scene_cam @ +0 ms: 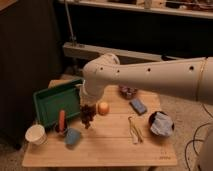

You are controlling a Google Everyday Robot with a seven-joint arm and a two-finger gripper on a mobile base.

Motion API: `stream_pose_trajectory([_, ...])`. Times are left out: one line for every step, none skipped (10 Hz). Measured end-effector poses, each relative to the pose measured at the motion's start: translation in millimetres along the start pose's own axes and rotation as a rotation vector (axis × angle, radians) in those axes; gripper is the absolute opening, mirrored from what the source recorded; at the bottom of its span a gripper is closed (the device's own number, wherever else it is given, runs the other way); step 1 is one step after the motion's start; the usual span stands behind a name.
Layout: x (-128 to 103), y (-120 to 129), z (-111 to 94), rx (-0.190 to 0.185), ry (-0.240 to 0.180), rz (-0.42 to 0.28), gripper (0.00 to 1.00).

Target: Place grapes in purple bowl

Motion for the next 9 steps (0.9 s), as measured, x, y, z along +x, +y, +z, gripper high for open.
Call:
stream_pose_trajectory([-1, -2, -4, 0.014, -0.009, -0.002, 0.0])
stream_pose_trajectory([-2, -5, -9, 0.023, -0.015, 0.001, 0.0])
stream_pose_trajectory([-4, -14, -16, 0.034, -0.023, 0.018, 0.0])
stream_pose_trajectory([-10, -41, -28, 0.047, -0.039, 0.063, 0.0])
stream_pose_trajectory([-14, -61, -37, 0.053, -0.05, 0.091, 0.0])
stream_pose_trajectory([-21, -87, -47, 0.059, -0.066, 0.128, 0.0])
stream_pose_trajectory([-31, -121, -62, 0.07, -0.089, 0.168, 0.0])
stream_pose_trajectory([-37, -144, -74, 0.081, -0.104, 0.193, 0.0])
stream_pose_trajectory([-46, -171, -86, 0.1, -0.12, 0.22, 0.0])
